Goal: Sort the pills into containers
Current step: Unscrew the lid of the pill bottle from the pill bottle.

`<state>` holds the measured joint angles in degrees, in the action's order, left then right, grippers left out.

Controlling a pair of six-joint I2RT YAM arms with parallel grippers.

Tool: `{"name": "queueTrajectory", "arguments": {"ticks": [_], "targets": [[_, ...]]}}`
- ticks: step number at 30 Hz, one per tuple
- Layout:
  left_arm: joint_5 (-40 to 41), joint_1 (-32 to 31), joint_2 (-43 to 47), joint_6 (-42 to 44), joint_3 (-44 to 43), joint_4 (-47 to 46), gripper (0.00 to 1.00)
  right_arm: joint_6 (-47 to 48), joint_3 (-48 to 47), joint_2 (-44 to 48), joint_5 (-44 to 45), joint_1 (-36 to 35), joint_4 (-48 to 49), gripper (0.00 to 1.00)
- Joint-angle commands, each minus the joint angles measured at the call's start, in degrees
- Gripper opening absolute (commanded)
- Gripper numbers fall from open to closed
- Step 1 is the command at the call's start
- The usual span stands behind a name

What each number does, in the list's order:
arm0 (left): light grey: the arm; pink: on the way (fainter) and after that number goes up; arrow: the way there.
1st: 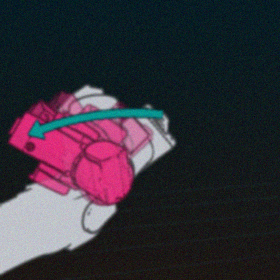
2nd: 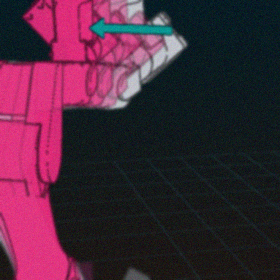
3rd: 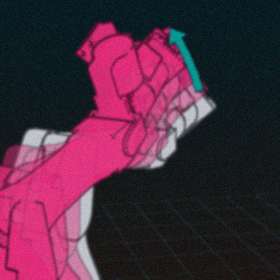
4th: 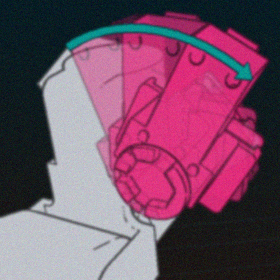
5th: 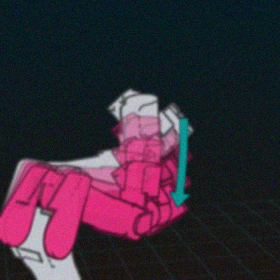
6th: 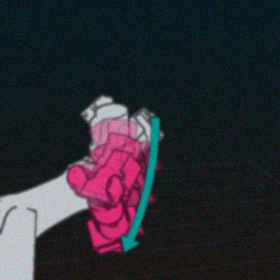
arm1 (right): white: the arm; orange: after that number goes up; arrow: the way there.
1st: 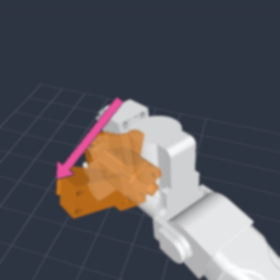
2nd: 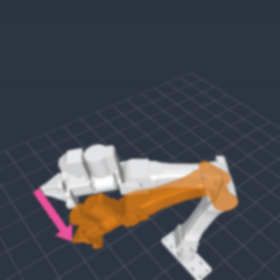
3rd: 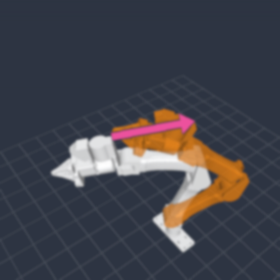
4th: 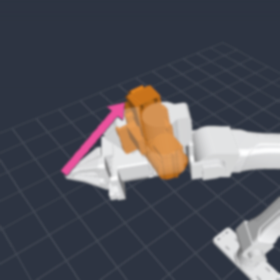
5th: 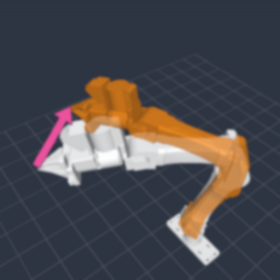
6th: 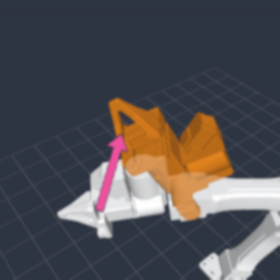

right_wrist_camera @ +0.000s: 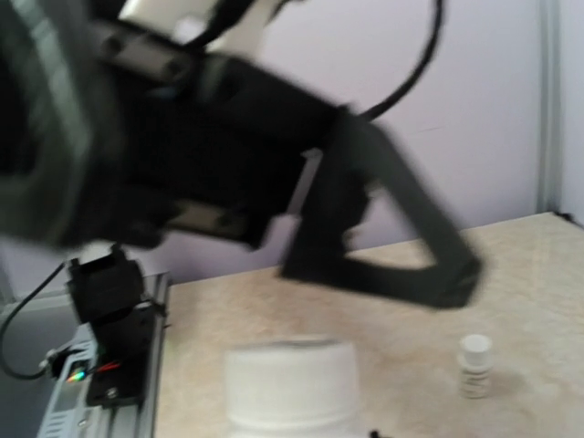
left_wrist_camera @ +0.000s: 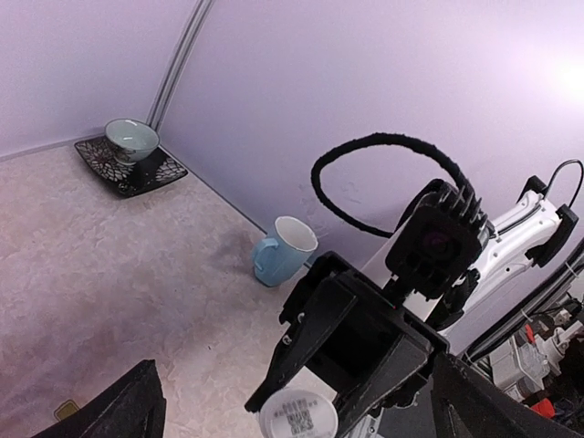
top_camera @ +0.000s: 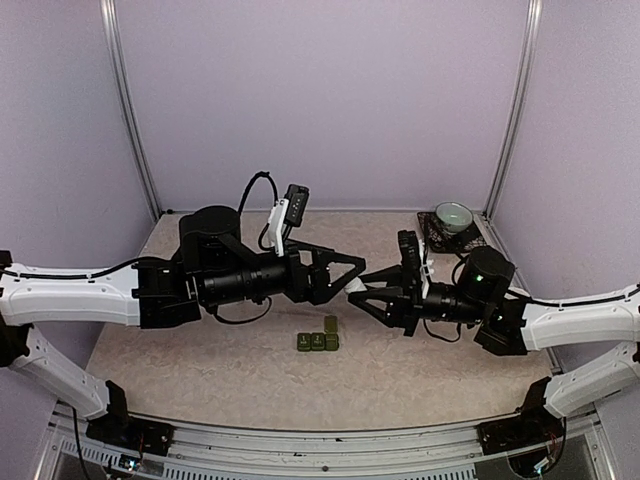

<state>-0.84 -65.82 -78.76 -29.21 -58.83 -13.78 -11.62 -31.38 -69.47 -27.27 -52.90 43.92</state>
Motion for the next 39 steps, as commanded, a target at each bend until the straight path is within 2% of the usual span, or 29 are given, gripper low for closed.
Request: {"name": "queueTrajectory", "arguments": {"ticks": [1,12,19,39], "targets": [[-7.68,1.85,-1.21,1.51,0.85,-6.85,0.99,-0.33,-2.66,-1.40,-3.26,-1.71,0.55,0.02],[-13.40,0.93,-2.84,1.98,0.32,-9.51,0.98,-2.35,-3.45,-3.04,-1.82,-1.81,1.67,0.01],[-14.20,0.38,-2.54,2.36,0.66,-9.64,0.90,-2.63,-3.13,-2.84,1.97,-1.78,1.70,0.01],[-13.33,0.09,1.00,1.92,2.97,-8.44,0.83,-1.97,-0.95,2.66,11.99,0.03,-1.91,0.00]]}}
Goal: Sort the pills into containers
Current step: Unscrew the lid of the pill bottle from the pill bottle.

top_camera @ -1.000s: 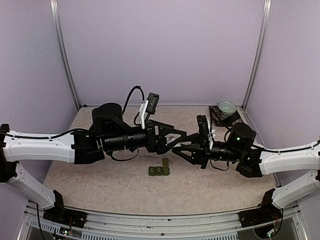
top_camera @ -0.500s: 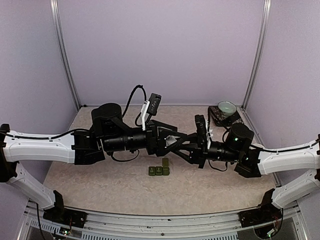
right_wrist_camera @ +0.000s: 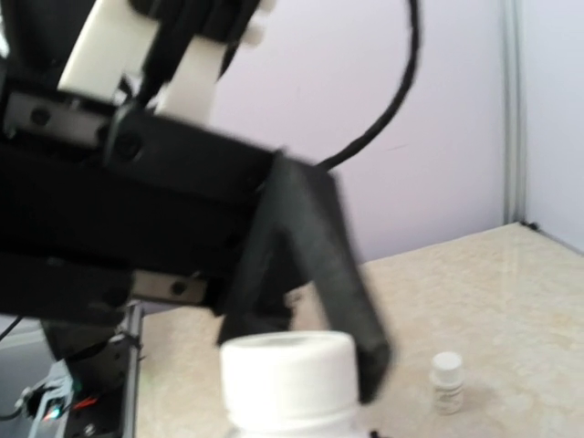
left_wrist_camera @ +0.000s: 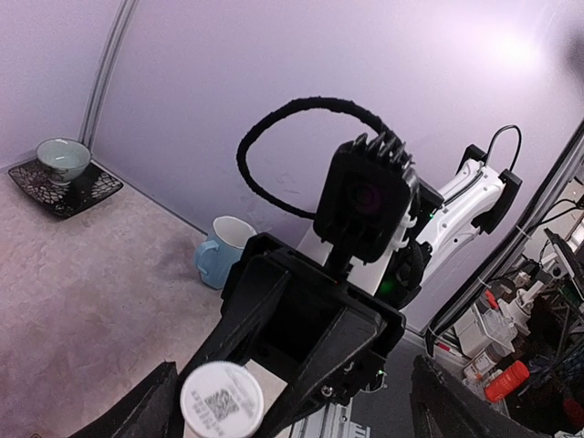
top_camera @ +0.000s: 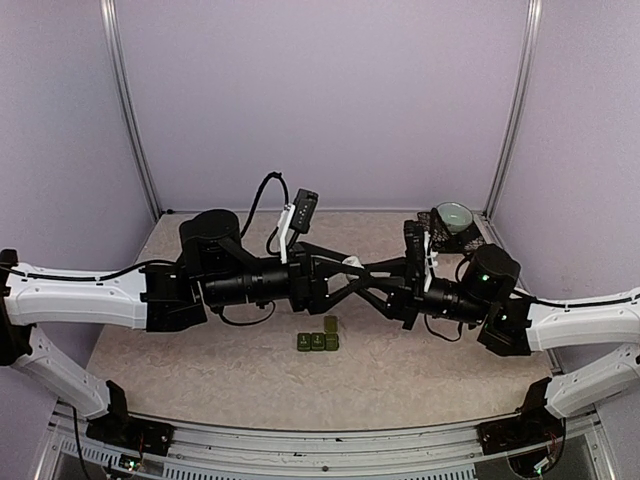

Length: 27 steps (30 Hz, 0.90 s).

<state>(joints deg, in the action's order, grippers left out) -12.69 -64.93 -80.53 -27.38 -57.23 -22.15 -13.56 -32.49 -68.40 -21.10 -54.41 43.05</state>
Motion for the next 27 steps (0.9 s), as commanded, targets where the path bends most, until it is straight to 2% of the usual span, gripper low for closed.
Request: {"name": "queueTrajectory", "arguments": {"ticks": [1,10,16,20,27], "targets": [[-1.22,-0.89,3.21,0.08,1.64,-0.28,0.82,-0.06,0.20,1.60,6.23,1.83,-1.70,0.00],[1.53,-1.25,5.70,0.89,2.27,1.20,0.82,0.44,1.06,3.01,7.38,2.95,-3.21,0.00],[8.59,0.23,4.29,1.93,1.35,5.53,0.86,1.35,0.35,2.33,-2.80,2.94,-1.24,0.00],[4.91,1.62,2.39,2.41,1.18,2.60,0.87,-0.88,-0.77,-0.81,-10.15,2.50,1.63,0.00],[-0.55,0.85,-0.74,3.24,-0.82,-1.53,0.86,-2.01,-2.59,-5.07,-11.27,0.53,4.03,0.00]]}}
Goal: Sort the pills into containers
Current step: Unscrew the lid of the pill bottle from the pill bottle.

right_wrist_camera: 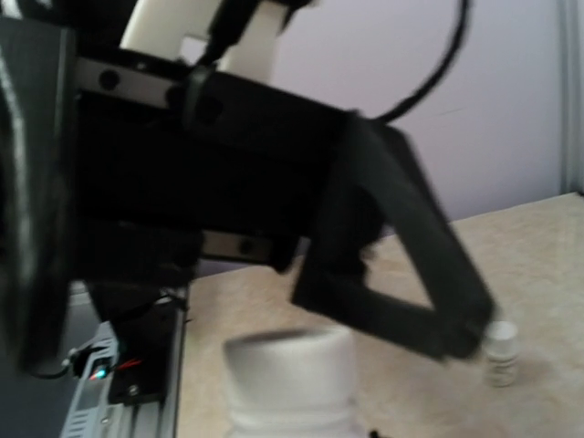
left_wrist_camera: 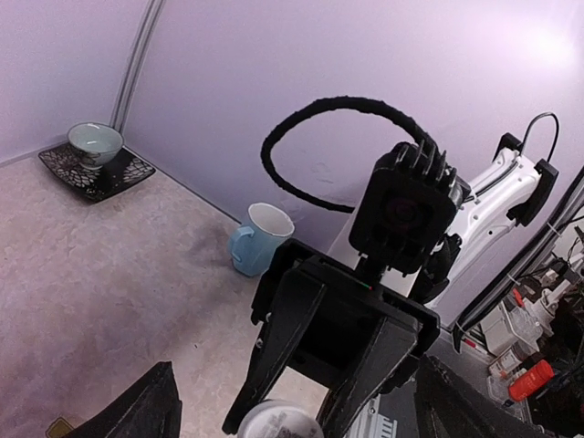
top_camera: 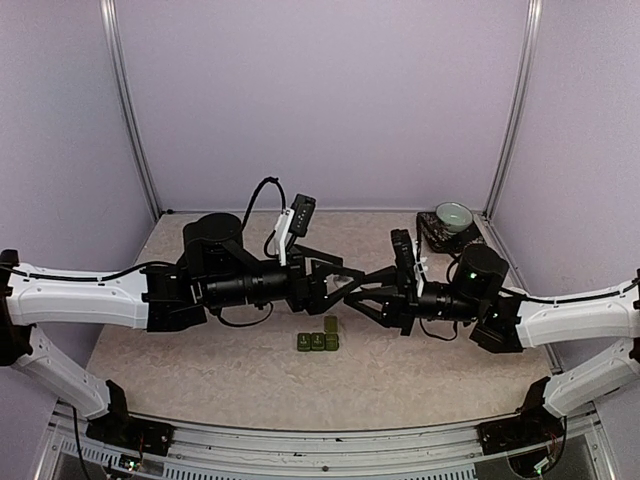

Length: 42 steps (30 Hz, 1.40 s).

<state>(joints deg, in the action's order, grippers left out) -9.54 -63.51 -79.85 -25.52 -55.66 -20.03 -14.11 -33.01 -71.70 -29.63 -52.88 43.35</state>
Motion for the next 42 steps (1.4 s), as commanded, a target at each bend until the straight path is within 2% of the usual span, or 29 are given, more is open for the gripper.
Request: {"name": "queueTrajectory", "arguments": {"ticks": [1,8,28,34,42], "targets": [[-4.13,-0.71,-1.66,1.35,-2.51,-4.08,0.86,-1.70,-2.15,-2.30,-2.82,-1.10,4.14,0.00],[-5.56,-1.22,-2.08,0.95,-2.40,-5.71,0.85,-2.85,-2.33,-4.68,-1.30,-1.68,5.88,0.00],[-3.57,-1.97,0.10,1.01,-0.76,-4.47,0.84,-1.17,1.19,1.30,10.58,-1.43,3.37,0.00],[-2.42,-1.93,0.12,1.30,-0.70,-4.14,0.79,-0.96,1.20,1.49,10.07,-1.31,2.90,0.00],[-2.17,-1.97,-0.26,1.08,-0.88,-3.62,0.59,-0.75,1.75,2.36,10.49,-1.30,2.73,0.00]]}}
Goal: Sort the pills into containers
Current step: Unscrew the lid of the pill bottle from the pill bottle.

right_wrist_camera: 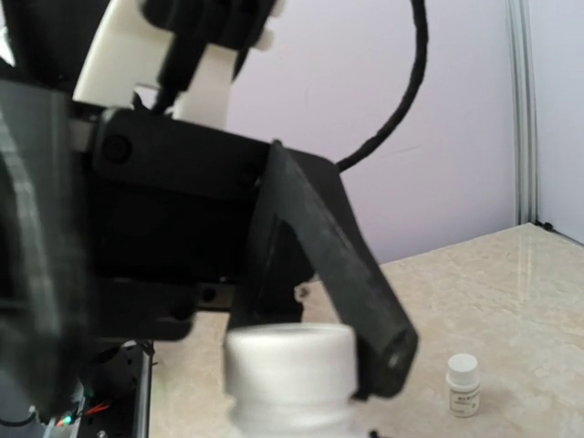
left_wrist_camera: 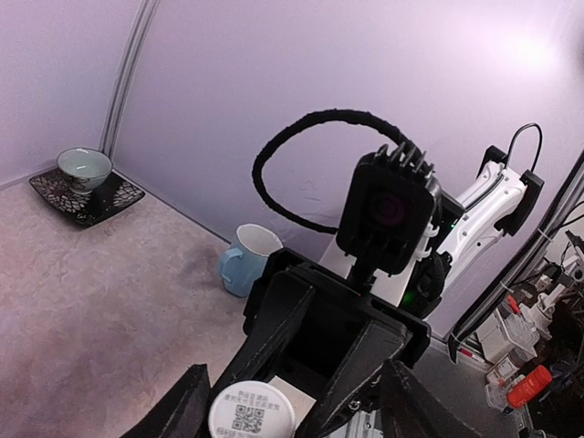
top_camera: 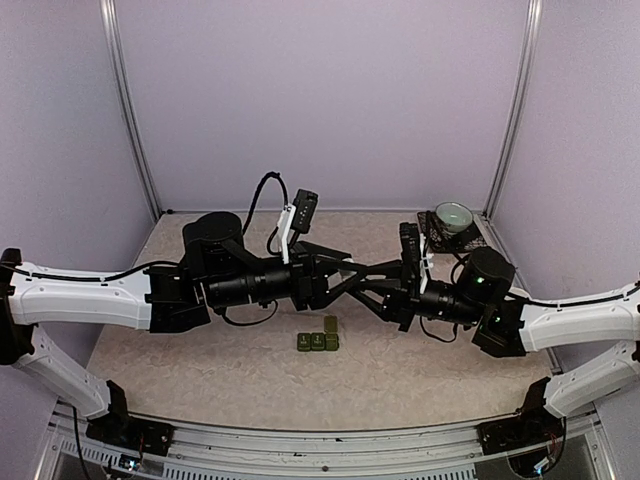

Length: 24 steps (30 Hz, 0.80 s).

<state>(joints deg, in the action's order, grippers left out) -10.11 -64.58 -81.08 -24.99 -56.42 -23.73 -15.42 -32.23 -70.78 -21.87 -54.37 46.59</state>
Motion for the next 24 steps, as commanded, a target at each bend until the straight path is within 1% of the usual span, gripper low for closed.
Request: {"name": "queueTrajectory", "arguments": {"ticks": [1,6,8,10,19,24], "targets": [[-1.54,-0.90,1.11,0.52,-0.09,0.08,0.58,0.71,0.94,1.58,2.78,0.16,-0.57,0.00],[-1.11,-0.88,1.00,0.47,-0.34,0.49,0.48,0.97,1.06,2.18,2.98,0.27,-1.05,0.00],[-0.96,-0.90,0.92,0.41,-0.27,0.61,0.41,0.96,1.16,2.38,2.97,0.34,-1.07,0.00],[-0.72,-0.90,0.91,0.37,-0.27,0.69,0.37,1.04,1.24,2.61,3.03,0.35,-1.23,0.00],[0.93,-0.86,0.91,0.17,-0.53,1.82,0.28,1.45,1.32,3.45,3.32,0.44,-2.12,0.00],[3.53,-0.89,1.53,-0.37,-0.44,1.73,0.22,2.24,0.78,2.79,2.27,0.41,-3.37,0.00]]}}
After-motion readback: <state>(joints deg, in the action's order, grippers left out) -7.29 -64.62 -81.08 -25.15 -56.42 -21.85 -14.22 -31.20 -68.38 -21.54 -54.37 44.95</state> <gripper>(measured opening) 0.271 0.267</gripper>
